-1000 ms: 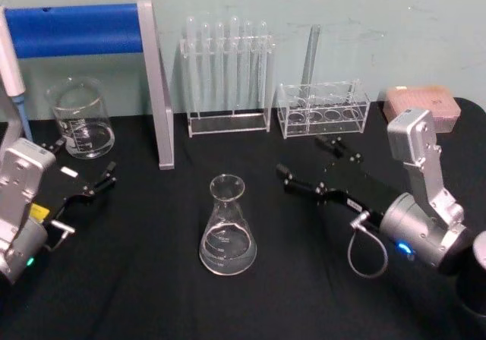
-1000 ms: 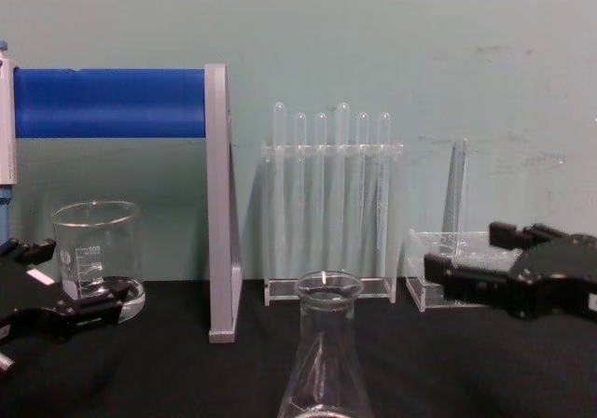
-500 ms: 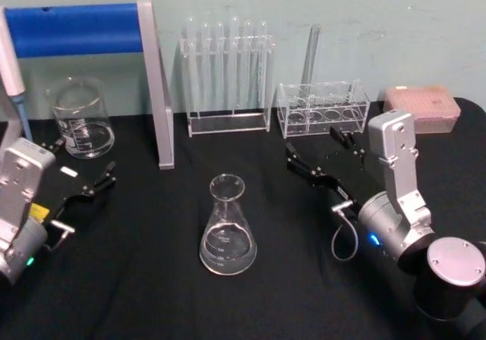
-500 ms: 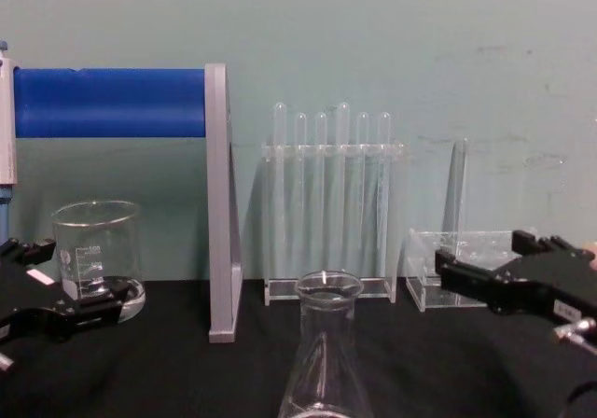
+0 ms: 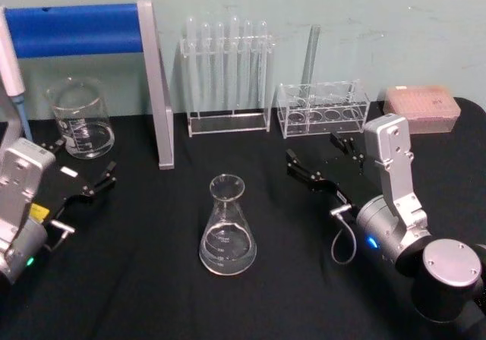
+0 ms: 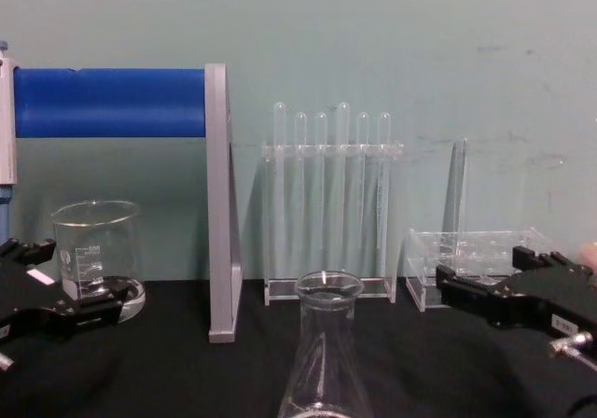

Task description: Grasp the erlenmeyer flask with one hand, shake it three times, then place it back.

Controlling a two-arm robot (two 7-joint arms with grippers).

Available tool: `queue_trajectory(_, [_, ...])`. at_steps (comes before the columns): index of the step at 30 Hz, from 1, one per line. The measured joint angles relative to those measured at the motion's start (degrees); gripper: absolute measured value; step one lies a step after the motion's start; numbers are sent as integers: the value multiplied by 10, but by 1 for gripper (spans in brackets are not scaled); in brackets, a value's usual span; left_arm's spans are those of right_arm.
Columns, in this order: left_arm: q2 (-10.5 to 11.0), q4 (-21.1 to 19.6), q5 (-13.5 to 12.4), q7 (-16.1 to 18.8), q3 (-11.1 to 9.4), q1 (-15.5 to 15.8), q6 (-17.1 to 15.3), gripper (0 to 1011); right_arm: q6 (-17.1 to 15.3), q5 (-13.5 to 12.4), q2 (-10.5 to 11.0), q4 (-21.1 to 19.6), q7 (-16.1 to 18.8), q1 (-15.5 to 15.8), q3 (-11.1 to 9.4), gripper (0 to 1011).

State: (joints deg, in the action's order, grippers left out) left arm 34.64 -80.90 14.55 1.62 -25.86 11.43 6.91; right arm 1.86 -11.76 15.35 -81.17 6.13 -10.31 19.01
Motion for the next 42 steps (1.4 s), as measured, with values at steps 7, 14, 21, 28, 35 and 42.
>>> queue_trajectory(7, [0, 0, 0, 0, 0, 0, 0, 1001, 0, 0, 0, 0, 0, 0, 1, 1003])
queue_trajectory(14, [0, 0, 0, 0, 0, 0, 0, 1001, 0, -1, 1, 0, 0, 0, 1, 1002])
queue_trajectory(21, [0, 0, 0, 0, 0, 0, 0, 1001, 0, -1, 1, 0, 0, -1, 2, 1003])
queue_trajectory(28, [0, 0, 0, 0, 0, 0, 0, 1001, 0, -1, 1, 0, 0, -1, 2, 1003])
queue_trajectory(35, [0, 0, 0, 0, 0, 0, 0, 1001, 0, -2, 1, 0, 0, -1, 2, 1003])
queue_trajectory(42, [0, 0, 0, 0, 0, 0, 0, 1001, 0, -2, 1, 0, 0, -1, 2, 1003])
